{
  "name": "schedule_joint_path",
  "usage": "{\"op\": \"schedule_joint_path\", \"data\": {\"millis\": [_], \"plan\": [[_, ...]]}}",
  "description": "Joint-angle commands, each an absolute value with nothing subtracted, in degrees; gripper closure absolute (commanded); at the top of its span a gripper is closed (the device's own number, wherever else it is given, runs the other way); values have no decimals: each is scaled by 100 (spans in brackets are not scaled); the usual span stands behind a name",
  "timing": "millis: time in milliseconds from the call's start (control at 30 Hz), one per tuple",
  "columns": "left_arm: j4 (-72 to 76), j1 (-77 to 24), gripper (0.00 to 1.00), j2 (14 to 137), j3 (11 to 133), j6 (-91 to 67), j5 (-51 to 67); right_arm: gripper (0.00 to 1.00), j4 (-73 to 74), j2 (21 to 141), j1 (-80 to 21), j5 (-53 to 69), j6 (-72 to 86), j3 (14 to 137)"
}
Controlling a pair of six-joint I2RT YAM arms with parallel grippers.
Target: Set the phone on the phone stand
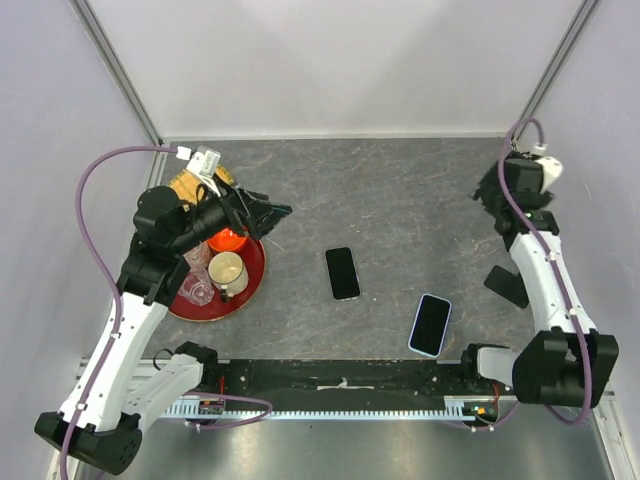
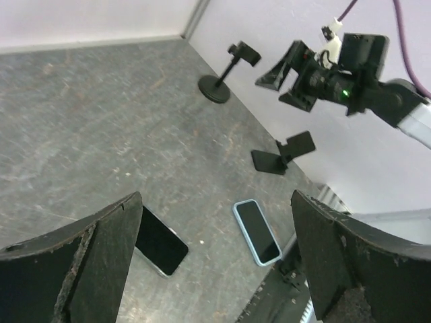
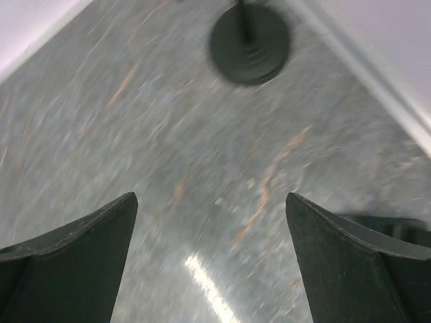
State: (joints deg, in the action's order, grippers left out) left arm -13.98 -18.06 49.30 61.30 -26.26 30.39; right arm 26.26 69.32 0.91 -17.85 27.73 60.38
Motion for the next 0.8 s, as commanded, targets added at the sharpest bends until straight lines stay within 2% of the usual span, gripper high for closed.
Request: {"op": "schedule_joint_path", "data": {"millis": [0, 67, 100, 200, 400, 567, 767], "plan": [[-765, -1784, 3, 4808, 5854, -3234, 3647, 2, 1917, 7285, 930, -2082, 3173, 6248], [-642, -1784, 4, 4808, 5687, -3357, 3735, 8, 1645, 7609, 1071, -2284, 3015, 6424], [-607, -1784, 4, 4808, 5608, -3392, 3805, 15, 1565, 7733, 1290, -2233, 2945, 6494], [-580, -1784, 5, 4808, 5546, -3445, 3989, 26, 1494, 8182, 1668, -2058, 2787, 6863], [-615, -1793, 5, 4772, 5414, -3200, 3982, 28, 1442, 8929, 1881, -1846, 2417, 7592], [-773, -2047, 5, 5009, 5554, -2839, 3780, 41, 1521, 9351, 1898, -1512, 2154, 7989], [-712, -2294, 4, 5229, 5678, -2742, 3718, 40, 1573, 9571, 1898, -1565, 1934, 8297]]}}
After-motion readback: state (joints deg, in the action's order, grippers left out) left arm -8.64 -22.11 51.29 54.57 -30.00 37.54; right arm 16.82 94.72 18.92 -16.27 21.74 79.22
